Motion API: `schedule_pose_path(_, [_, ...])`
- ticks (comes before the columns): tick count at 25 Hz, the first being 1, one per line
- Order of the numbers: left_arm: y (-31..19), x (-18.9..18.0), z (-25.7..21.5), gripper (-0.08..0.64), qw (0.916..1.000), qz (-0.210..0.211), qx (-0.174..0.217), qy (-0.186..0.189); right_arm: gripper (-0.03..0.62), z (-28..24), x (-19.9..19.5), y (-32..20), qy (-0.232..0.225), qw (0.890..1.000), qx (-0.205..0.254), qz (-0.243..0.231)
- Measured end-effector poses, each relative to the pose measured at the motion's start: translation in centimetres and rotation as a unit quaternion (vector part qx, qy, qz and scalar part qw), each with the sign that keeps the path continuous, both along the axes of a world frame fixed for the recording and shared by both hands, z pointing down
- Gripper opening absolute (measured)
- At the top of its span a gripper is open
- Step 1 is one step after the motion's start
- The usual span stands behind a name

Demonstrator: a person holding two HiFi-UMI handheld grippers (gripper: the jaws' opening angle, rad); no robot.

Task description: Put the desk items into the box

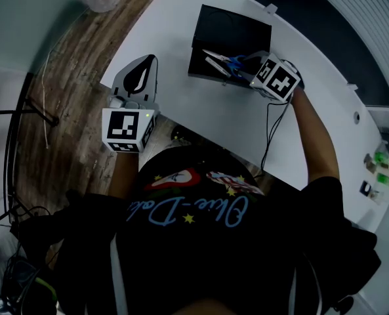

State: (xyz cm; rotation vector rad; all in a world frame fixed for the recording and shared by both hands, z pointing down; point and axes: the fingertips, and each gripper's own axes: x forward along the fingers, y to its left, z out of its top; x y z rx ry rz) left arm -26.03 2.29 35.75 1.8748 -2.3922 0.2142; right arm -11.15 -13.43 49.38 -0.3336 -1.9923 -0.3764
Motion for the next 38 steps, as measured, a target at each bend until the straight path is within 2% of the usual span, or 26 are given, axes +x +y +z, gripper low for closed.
schedule_pose_path(22, [0.5,-1.2,0.3,0.006,0.9993,-0.037,-0.006,-0.003,0.091,2.6,-1.3,-1.2,0.040,0.999,-0.026,-0.004])
schedule_pose_path(38, [0.9,-1.8,0.1,0.006,0.9989,-0.047,-0.005,-0.006,0.091,3.5,-2.3,-1.5,0.046,0.998,-0.041,0.020])
